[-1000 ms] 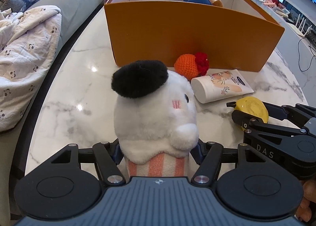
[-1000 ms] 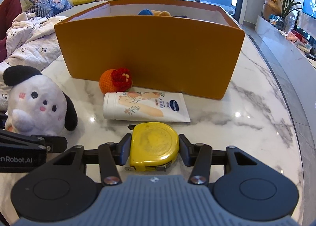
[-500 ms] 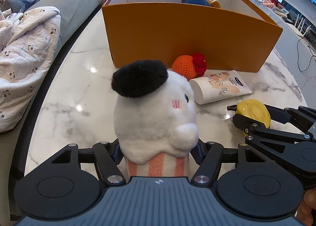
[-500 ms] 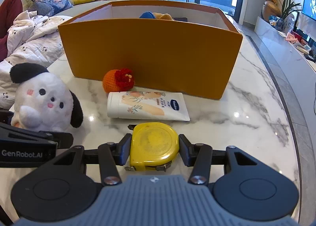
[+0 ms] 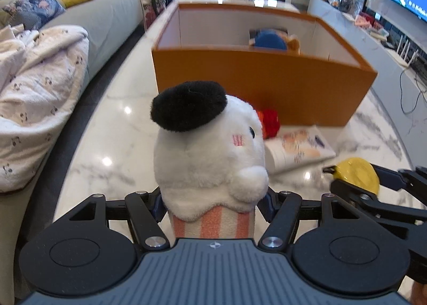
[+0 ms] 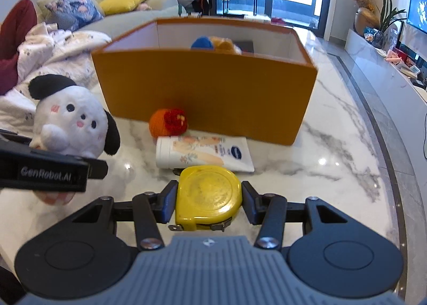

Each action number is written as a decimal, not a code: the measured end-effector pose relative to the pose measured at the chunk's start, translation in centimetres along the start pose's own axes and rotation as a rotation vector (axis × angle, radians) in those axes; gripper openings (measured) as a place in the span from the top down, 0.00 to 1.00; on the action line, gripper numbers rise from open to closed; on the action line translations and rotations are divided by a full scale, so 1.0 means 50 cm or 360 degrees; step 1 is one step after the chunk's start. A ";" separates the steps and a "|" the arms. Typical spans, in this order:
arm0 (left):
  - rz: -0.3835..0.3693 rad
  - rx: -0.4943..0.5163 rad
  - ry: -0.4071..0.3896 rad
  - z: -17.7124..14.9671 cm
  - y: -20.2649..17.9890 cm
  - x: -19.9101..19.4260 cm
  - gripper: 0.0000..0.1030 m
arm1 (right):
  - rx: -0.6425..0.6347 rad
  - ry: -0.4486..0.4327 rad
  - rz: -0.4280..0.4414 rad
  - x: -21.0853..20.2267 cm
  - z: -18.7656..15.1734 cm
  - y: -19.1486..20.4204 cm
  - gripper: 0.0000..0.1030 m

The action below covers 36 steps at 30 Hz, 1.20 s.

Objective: Organize objects
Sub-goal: 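Lift the dog plush and tape measure and carry both over the orange box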

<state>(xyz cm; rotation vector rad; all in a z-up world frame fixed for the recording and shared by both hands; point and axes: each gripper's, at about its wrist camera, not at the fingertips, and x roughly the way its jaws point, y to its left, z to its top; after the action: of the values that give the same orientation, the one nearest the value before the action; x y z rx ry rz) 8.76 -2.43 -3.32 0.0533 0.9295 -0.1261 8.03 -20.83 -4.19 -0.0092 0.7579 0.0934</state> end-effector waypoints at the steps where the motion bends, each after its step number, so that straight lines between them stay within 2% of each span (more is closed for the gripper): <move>1: -0.0002 -0.0003 -0.0018 0.006 0.001 -0.006 0.27 | 0.0008 -0.0019 0.0004 -0.011 0.005 -0.003 0.49; 12: -0.0047 -0.0083 -0.0196 0.081 0.011 -0.060 0.27 | 0.0073 -0.0276 0.0021 -0.101 0.079 -0.026 0.49; 19: -0.0045 -0.0104 -0.0332 0.177 -0.001 -0.080 0.27 | 0.0141 -0.0406 0.0019 -0.109 0.155 -0.044 0.49; 24: -0.0039 -0.0065 -0.0350 0.271 -0.017 -0.024 0.27 | 0.0200 -0.0485 -0.0002 -0.072 0.233 -0.055 0.49; 27: -0.0022 -0.0052 -0.0320 0.303 -0.017 0.031 0.27 | 0.0231 -0.0497 -0.0034 -0.029 0.257 -0.058 0.49; 36: -0.0065 -0.0085 -0.0214 0.341 -0.010 0.155 0.27 | 0.0299 -0.0351 -0.0084 0.120 0.270 -0.081 0.49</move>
<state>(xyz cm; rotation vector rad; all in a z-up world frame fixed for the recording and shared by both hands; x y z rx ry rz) 26.85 -5.30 0.67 -0.0233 0.7997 -0.1407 21.98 -23.79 1.39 0.1576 0.5430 -0.0271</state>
